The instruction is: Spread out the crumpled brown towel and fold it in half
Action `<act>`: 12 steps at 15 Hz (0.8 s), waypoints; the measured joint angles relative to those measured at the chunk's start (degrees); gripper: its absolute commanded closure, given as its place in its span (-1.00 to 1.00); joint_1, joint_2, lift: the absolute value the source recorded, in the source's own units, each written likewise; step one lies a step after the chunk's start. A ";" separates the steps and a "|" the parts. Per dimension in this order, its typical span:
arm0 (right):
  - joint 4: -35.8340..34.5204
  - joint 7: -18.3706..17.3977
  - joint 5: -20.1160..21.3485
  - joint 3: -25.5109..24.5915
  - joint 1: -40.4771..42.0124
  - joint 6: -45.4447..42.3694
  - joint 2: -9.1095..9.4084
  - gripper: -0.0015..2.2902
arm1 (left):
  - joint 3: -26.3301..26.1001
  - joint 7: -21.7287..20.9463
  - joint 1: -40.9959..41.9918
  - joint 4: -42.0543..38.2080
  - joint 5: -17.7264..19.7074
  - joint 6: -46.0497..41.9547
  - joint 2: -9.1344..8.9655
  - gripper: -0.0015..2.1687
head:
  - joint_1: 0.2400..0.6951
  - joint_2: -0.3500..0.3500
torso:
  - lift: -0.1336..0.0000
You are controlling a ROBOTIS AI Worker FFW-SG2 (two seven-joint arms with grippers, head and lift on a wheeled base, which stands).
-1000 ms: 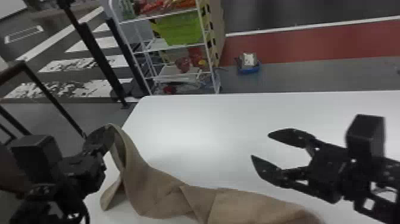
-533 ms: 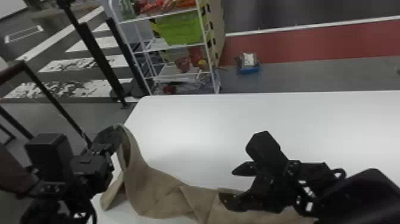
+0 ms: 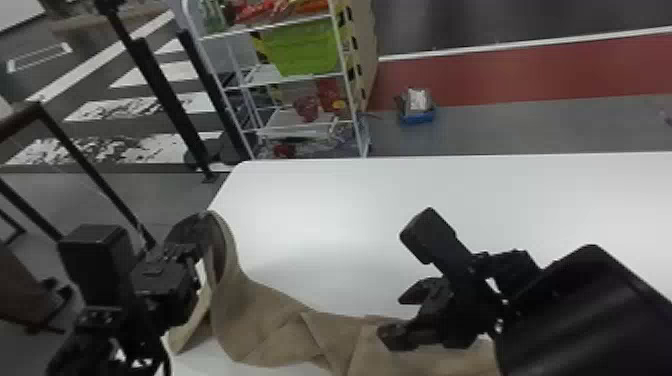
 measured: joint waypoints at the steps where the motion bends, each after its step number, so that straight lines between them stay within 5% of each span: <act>1: 1.15 0.40 -0.47 0.05 -0.36 -0.55 0.00 -0.56 | -0.02 0.04 0.00 0.07 0.00 0.00 0.00 0.33 | 1.00 1.00 | -0.85; 12: 10.48 1.31 -6.30 -0.66 -3.08 -10.17 0.00 -0.29 | -0.03 -0.08 -0.65 1.25 0.06 -0.10 0.00 0.33 | 1.00 1.00 | -0.85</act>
